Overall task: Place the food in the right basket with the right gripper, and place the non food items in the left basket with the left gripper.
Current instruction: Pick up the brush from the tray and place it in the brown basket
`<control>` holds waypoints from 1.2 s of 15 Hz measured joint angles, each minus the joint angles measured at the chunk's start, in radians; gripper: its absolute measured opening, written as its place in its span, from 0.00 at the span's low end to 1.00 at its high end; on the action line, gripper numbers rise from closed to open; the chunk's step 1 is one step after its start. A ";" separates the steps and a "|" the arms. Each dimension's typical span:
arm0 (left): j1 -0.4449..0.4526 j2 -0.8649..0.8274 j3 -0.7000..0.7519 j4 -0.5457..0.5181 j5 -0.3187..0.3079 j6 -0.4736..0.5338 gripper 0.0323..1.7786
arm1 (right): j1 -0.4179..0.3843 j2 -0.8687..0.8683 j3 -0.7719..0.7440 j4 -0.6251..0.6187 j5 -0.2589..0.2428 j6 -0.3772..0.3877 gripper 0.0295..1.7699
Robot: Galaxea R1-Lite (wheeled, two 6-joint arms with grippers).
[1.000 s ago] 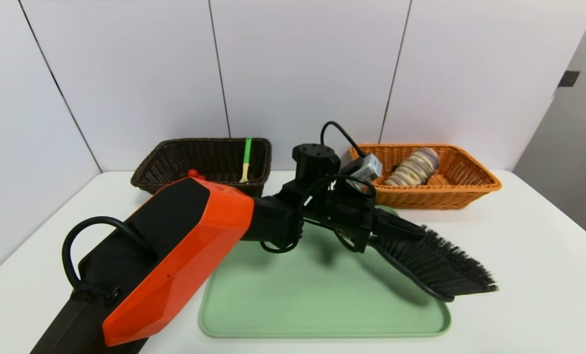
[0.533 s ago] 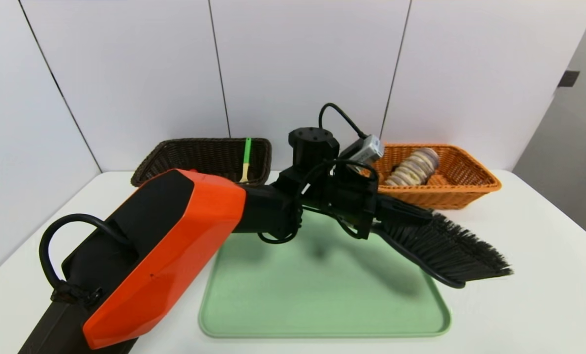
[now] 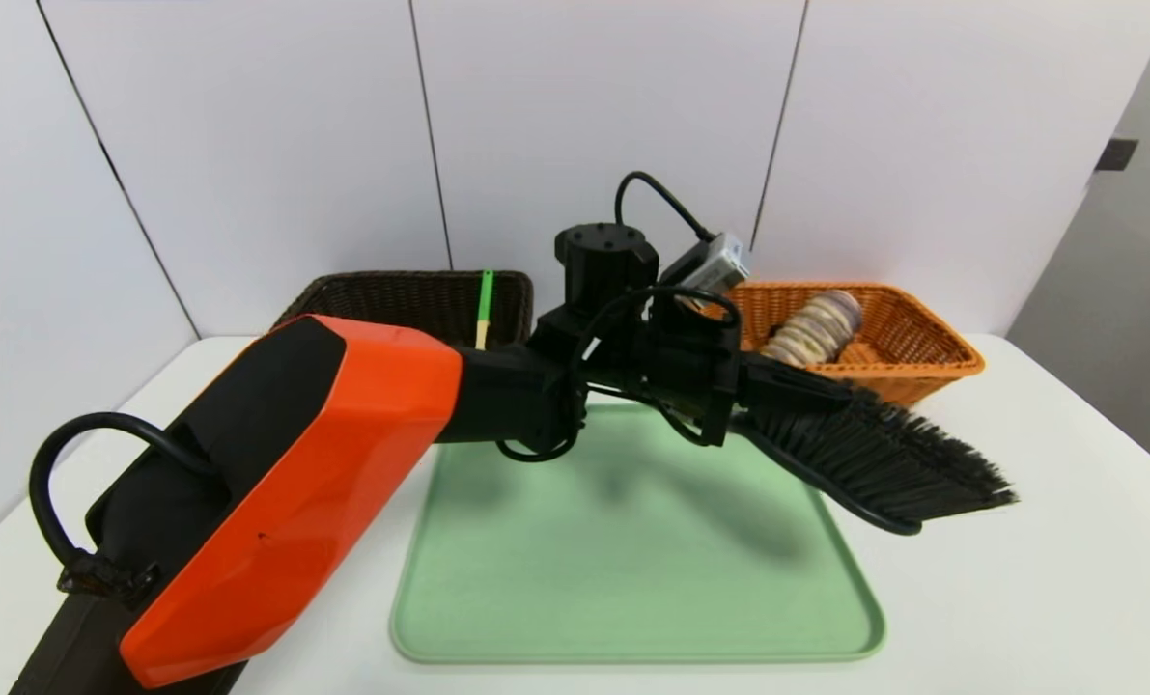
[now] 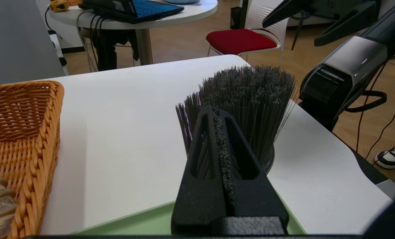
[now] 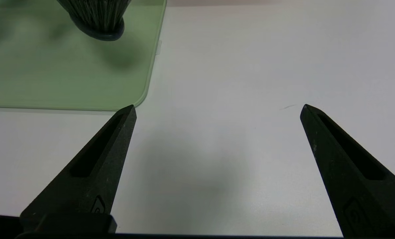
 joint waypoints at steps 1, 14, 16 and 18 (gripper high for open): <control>-0.001 -0.007 -0.003 0.001 0.001 -0.014 0.03 | 0.000 0.001 -0.001 0.000 0.000 0.000 0.97; -0.027 -0.164 -0.099 0.165 0.083 -0.052 0.03 | 0.000 0.016 -0.015 -0.002 -0.004 0.000 0.97; -0.026 -0.204 -0.099 0.214 0.111 -0.052 0.03 | -0.001 0.016 -0.018 -0.003 -0.005 0.000 0.97; -0.025 -0.255 -0.100 0.300 0.117 -0.061 0.03 | -0.002 0.016 -0.019 -0.003 -0.004 0.000 0.97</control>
